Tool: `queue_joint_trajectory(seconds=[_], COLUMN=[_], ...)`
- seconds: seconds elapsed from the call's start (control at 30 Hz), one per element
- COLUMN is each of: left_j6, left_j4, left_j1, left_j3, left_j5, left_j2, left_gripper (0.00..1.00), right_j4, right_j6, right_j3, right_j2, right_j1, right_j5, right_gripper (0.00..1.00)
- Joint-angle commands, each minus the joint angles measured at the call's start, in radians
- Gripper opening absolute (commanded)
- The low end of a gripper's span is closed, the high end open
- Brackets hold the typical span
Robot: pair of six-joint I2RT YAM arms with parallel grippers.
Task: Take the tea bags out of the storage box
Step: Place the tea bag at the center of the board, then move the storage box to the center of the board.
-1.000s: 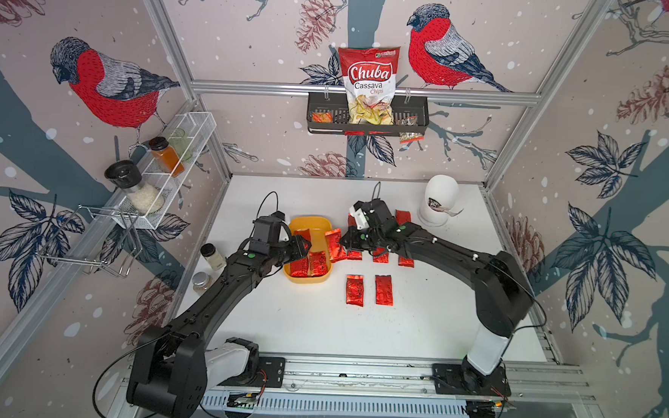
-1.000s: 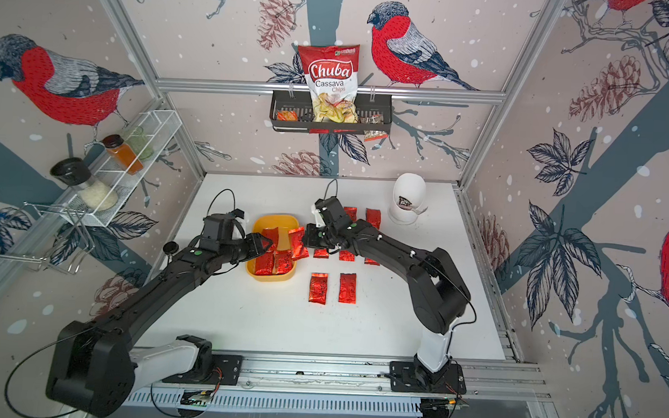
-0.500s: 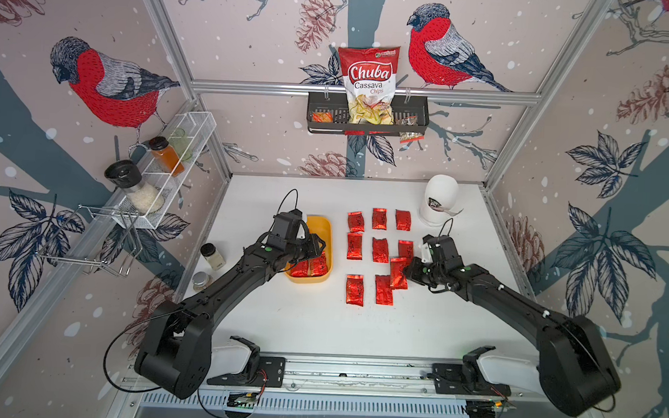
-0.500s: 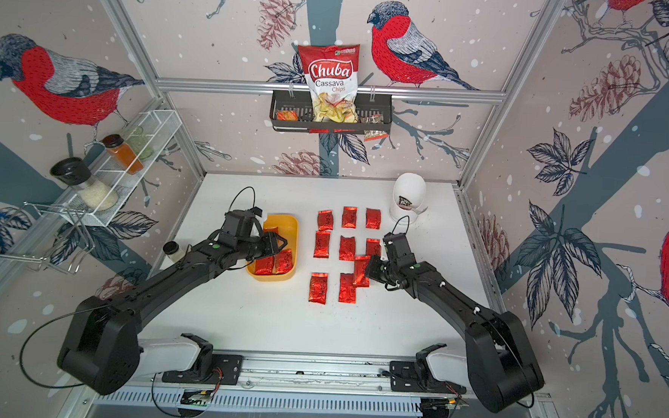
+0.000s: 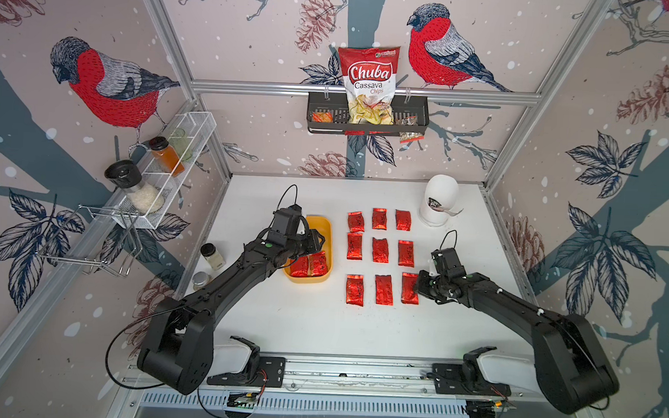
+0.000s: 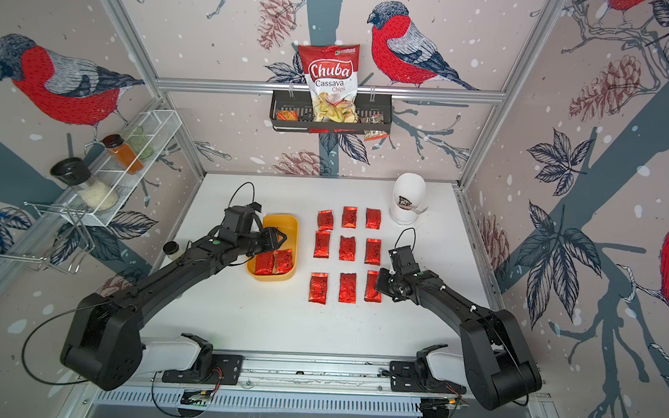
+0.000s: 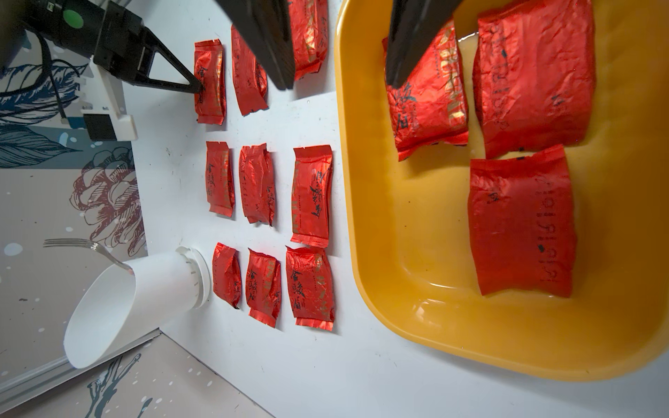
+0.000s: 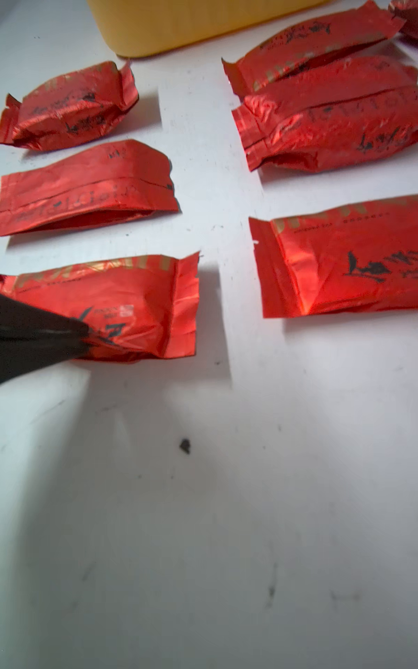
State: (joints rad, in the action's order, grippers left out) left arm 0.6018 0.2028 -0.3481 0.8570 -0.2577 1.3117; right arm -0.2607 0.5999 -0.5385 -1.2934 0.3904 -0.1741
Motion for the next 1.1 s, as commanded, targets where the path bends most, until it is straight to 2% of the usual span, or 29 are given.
queue_joint_trajectory(seconds=[0.0,0.1,0.2,0.37,0.5,0.73,0.9,1.07], left_j6=[-0.019,-0.025,-0.036,-0.06,-0.077,-0.073,-0.074,-0.069], left_j4=[-0.007,0.003,0.02,0.065,0.099,0.096,0.123,0.133], left_j1=[0.017,0.046,0.08,0.114,0.122,0.133,0.136,0.138], left_j3=[-0.002,-0.009,-0.014,-0.006,0.001,-0.027,-0.044,-0.061], left_j5=[0.009,0.019,0.033,0.1,0.163,0.172,0.19,0.19], left_j2=[-0.006,-0.021,-0.041,-0.064,-0.065,-0.063,-0.092,-0.12], left_gripper=[0.47,0.47,0.47,0.47,0.47,0.45,0.46,0.46], right_j4=[-0.028,-0.044,-0.081,-0.148,-0.112,0.024,0.079,0.091], right_j6=[-0.014,-0.004,0.007,0.019,0.021,0.018,0.018,0.023], right_j3=[0.003,-0.002,-0.034,-0.162,-0.285,-0.512,-0.669,-0.801], right_j2=[-0.006,0.007,0.035,0.078,0.045,-0.285,-0.527,-0.685], right_j1=[-0.001,0.0,0.019,0.101,0.18,0.307,0.343,0.368], right_j5=[0.068,0.104,0.154,0.245,0.216,0.08,-0.011,-0.084], right_gripper=[0.2,0.34,0.4,0.45,0.46,0.45,0.44,0.44])
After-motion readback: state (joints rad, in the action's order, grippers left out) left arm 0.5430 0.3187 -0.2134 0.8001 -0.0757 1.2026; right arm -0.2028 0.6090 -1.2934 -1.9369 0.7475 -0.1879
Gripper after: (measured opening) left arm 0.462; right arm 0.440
